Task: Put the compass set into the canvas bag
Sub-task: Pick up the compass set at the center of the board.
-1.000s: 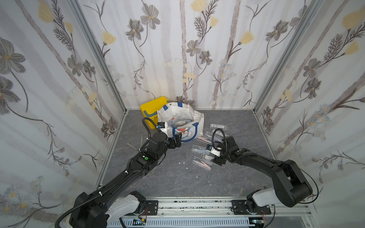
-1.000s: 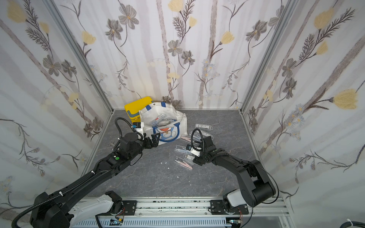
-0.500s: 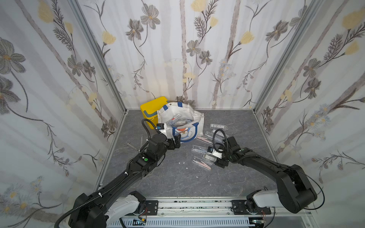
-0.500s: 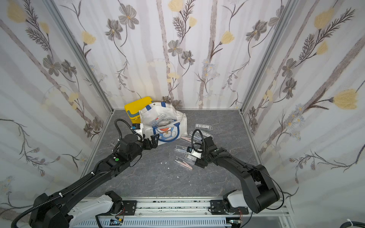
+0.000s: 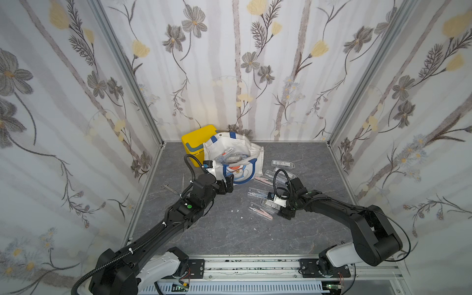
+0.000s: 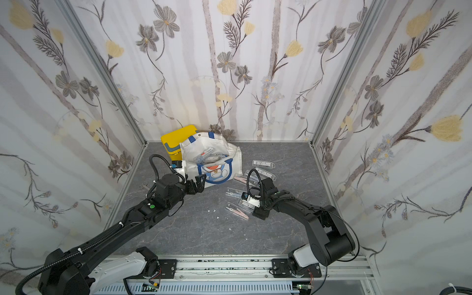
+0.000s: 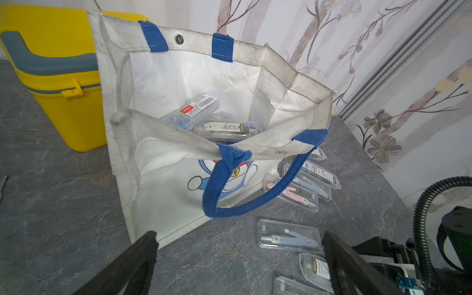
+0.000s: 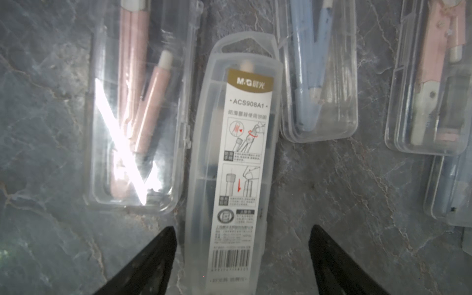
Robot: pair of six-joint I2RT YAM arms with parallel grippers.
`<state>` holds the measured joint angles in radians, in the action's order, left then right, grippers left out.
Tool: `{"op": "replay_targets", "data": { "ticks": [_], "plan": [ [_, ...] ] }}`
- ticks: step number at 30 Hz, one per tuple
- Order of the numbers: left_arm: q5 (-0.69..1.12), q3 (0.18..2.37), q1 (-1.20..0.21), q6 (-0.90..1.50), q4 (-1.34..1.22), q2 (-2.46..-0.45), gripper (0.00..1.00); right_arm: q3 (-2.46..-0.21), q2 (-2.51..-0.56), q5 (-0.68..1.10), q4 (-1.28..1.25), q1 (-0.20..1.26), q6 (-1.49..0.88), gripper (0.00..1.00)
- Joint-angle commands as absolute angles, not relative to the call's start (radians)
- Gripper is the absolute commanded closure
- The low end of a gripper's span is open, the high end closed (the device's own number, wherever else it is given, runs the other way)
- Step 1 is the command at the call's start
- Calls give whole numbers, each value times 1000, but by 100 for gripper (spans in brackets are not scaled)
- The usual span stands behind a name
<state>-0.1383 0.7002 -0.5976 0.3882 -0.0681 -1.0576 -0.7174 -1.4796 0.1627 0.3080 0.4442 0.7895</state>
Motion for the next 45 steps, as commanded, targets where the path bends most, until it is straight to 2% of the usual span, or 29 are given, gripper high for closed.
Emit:
{"op": "replay_targets", "data": {
  "ticks": [1,12,18,21,29,37,45],
  "plan": [
    [-162,698,-598,380,-81,-1048,0,-738,-1518,162,296,443,764,20],
    [-207,695,-597,357,-58,-1006,0,-804,-1631,204,346,444,755,33],
    [-225,691,-596,344,-48,-991,0,-824,-1653,196,369,442,758,47],
    [-235,688,-596,339,-44,-985,0,-826,-1648,203,367,442,764,50],
    [-252,672,-596,339,-46,-956,0,-836,-1544,191,359,443,768,57],
    [-270,654,-594,341,-52,-930,0,-847,-1400,239,324,452,769,58],
    [-300,627,-595,358,-72,-889,0,-981,-1350,289,265,494,782,60]
  ]
}}
